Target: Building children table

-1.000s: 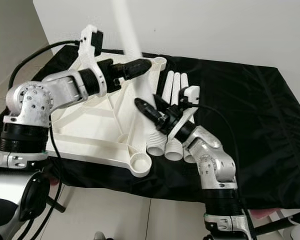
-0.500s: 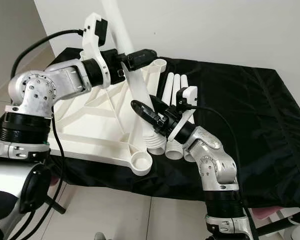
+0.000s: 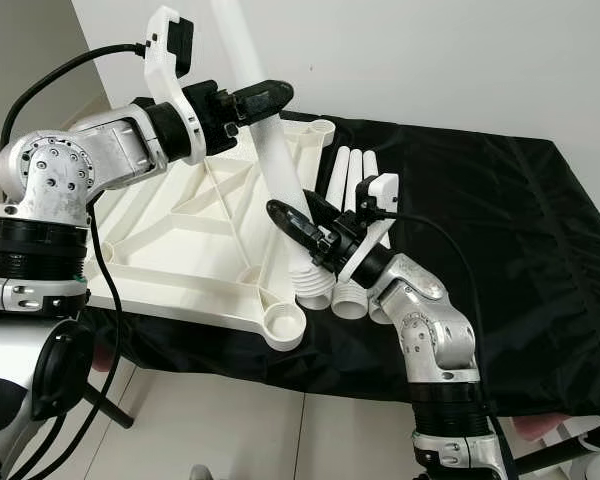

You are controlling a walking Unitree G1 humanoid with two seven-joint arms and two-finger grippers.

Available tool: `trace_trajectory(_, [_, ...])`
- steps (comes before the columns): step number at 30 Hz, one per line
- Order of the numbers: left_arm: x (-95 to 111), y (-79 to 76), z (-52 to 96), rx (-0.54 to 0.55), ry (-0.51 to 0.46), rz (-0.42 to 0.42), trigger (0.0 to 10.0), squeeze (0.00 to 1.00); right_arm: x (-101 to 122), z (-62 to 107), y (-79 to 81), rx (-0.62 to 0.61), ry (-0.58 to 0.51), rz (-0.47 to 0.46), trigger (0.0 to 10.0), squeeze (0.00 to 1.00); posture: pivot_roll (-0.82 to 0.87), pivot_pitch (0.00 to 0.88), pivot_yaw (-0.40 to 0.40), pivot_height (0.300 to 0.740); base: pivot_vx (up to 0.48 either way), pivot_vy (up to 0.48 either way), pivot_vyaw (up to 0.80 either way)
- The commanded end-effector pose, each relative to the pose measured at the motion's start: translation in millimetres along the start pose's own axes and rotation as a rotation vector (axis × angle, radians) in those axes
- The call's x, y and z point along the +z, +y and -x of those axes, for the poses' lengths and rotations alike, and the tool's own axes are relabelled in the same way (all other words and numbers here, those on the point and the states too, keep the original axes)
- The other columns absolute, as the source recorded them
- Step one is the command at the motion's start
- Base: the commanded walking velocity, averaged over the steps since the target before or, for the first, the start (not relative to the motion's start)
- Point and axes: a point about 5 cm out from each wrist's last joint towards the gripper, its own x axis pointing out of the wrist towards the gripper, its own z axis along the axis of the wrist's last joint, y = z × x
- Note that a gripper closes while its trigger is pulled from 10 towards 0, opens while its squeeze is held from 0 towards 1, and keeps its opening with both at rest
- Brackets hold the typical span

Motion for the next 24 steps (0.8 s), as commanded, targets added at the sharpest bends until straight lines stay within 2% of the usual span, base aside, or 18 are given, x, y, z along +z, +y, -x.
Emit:
trace_trajectory(1, [3,-7.8,1.9,-0.152,-0.003,-0.009,0.0,0.00,5,0.0,-0.5,0.003,-0.027,0.012,10.0,0.00,-0.07,0.048,0.030,0.740,0.000,0.000,0.00])
trace_trajectory(7, [1,-11.8,1.1,-0.173,0.005,-0.011,0.0,0.00,7,-0.8,-1.3,0.003,-0.033,0.018,10.0,0.00,-0.06,0.049,0.029,0.740,0.000,0.000,0.00])
trace_trajectory(10, [1,-17.3,1.2,-0.202,0.018,-0.063,0.0,0.00,8,-2.2,-1.2,0.010,-0.027,0.015,10.0,0.00,-0.06,0.052,0.023,0.740,0.000,0.000,0.00])
trace_trajectory(12, [1,-17.3,1.2,-0.202,0.018,-0.063,0.0,0.00,8,-2.2,-1.2,0.010,-0.027,0.015,10.0,0.00,-0.06,0.052,0.023,0.740,0.000,0.000,0.00])
trace_trajectory(13, [0,-18.6,0.9,-0.199,0.028,-0.104,10.0,0.00,9,-2.6,-1.5,0.014,-0.026,0.001,10.0,1.00,-0.06,0.055,0.017,0.740,0.000,0.000,0.00])
trace_trajectory(14, [-1,-18.9,0.8,-0.189,0.036,-0.145,10.0,0.00,10,-2.8,-1.5,0.021,-0.023,-0.004,10.0,1.00,-0.06,0.057,0.015,0.740,0.000,0.000,0.00])
trace_trajectory(15, [-1,-18.9,0.8,-0.189,0.036,-0.145,10.0,0.00,10,-2.8,-1.5,0.021,-0.023,-0.004,10.0,1.00,-0.06,0.057,0.015,0.740,0.000,0.000,0.00])
trace_trajectory(16, [-1,-19.3,0.9,-0.182,0.039,-0.187,10.0,0.00,11,-3.1,-1.6,0.029,-0.018,0.006,10.0,1.00,-0.06,0.058,0.011,0.740,0.000,0.000,0.00])
trace_trajectory(17, [-1,-19.3,0.9,-0.182,0.039,-0.187,10.0,0.00,11,-3.1,-1.6,0.029,-0.018,0.006,10.0,1.00,-0.06,0.058,0.011,0.740,0.000,0.000,0.00])
trace_trajectory(19, [-1,-20.3,1.3,-0.171,0.037,-0.245,10.0,0.00,14,-3.2,-2.3,0.036,-0.006,0.024,10.0,1.00,-0.05,0.061,0.003,0.740,0.000,0.000,0.00])
trace_trajectory(23, [0,-21.5,1.7,-0.167,0.029,-0.275,10.0,0.00,14,-3.9,-3.8,0.025,0.007,0.029,10.0,1.00,-0.05,0.063,-0.001,0.740,0.000,0.000,0.00])
trace_trajectory(24, [2,-23.1,1.6,-0.163,0.023,-0.298,10.0,0.00,15,-4.7,-4.4,0.025,0.024,0.032,10.0,0.09,-0.05,0.065,-0.006,0.740,0.000,0.000,0.00])
